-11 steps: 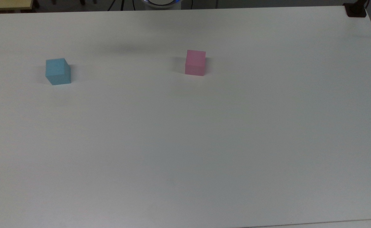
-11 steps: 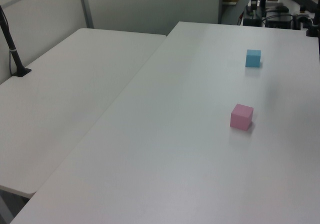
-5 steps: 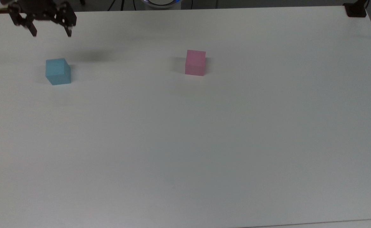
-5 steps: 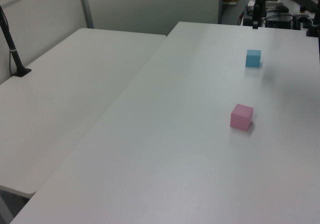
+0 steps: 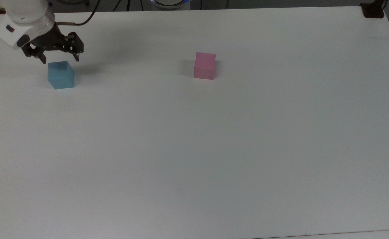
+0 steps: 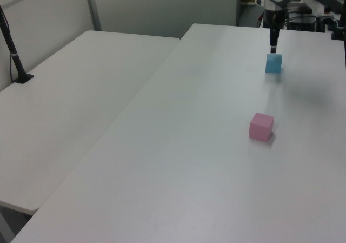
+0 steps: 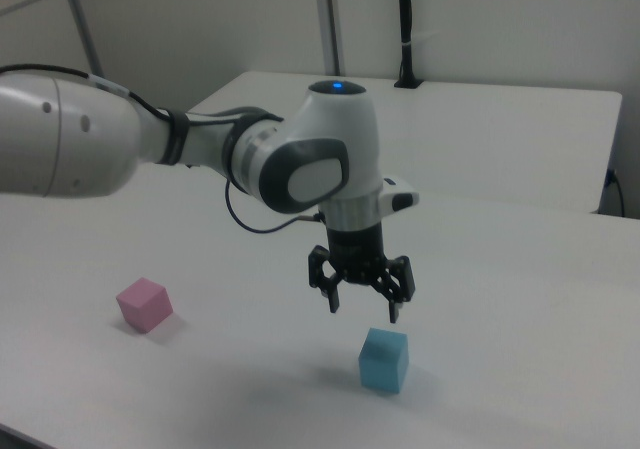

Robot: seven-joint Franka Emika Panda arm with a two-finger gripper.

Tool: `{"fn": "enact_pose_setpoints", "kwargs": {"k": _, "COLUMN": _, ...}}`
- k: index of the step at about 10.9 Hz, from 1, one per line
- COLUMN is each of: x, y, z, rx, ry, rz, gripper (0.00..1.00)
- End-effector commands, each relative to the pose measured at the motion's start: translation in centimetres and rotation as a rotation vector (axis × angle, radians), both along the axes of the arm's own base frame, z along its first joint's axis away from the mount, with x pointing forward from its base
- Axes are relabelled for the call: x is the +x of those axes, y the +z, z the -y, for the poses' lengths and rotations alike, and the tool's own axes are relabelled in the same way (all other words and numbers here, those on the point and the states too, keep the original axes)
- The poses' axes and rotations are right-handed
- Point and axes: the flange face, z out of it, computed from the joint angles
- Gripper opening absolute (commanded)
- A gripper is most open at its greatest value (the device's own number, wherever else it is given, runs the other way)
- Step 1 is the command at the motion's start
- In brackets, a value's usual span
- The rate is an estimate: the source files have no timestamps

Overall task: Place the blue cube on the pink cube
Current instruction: 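Move the open gripper over the light-blue cube and lower it, then close the gripper on the light-blue cube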

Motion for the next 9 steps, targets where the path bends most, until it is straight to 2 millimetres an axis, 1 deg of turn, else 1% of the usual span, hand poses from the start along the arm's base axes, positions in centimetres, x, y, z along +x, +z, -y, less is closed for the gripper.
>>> {"fn": "enact_pose_setpoints", "kwargs": {"k": 1, "x": -0.7, "y": -3.1, "z": 1.2, "rx": -0.009, "ry": 0.014, "rz": 0.038, "gripper": 1.00}}
{"fn": "enact_pose_setpoints", "kwargs": {"k": 4, "x": -0.9, "y": -5.8, "z": 1.5, "rx": -0.018, "ry": 0.011, "rz": 0.035, "gripper": 1.00}}
{"fn": "enact_pose_setpoints", "kwargs": {"k": 5, "x": -0.9, "y": -6.4, "z": 1.5, "rx": -0.025, "ry": 0.011, "rz": 0.048, "gripper": 1.00}}
{"fn": "enact_pose_setpoints", "kwargs": {"k": 6, "x": -1.0, "y": -6.8, "z": 1.5, "rx": -0.032, "ry": 0.012, "rz": 0.059, "gripper": 0.97}}
{"fn": "enact_pose_setpoints", "kwargs": {"k": 7, "x": -1.2, "y": -7.1, "z": 1.6, "rx": -0.030, "ry": 0.010, "rz": 0.055, "gripper": 0.91}}
{"fn": "enact_pose_setpoints", "kwargs": {"k": 8, "x": -1.3, "y": -7.0, "z": 1.7, "rx": -0.029, "ry": 0.006, "rz": 0.055, "gripper": 0.76}}
{"fn": "enact_pose_setpoints", "kwargs": {"k": 9, "x": -1.3, "y": -6.7, "z": 1.6, "rx": -0.024, "ry": 0.001, "rz": 0.054, "gripper": 0.68}}
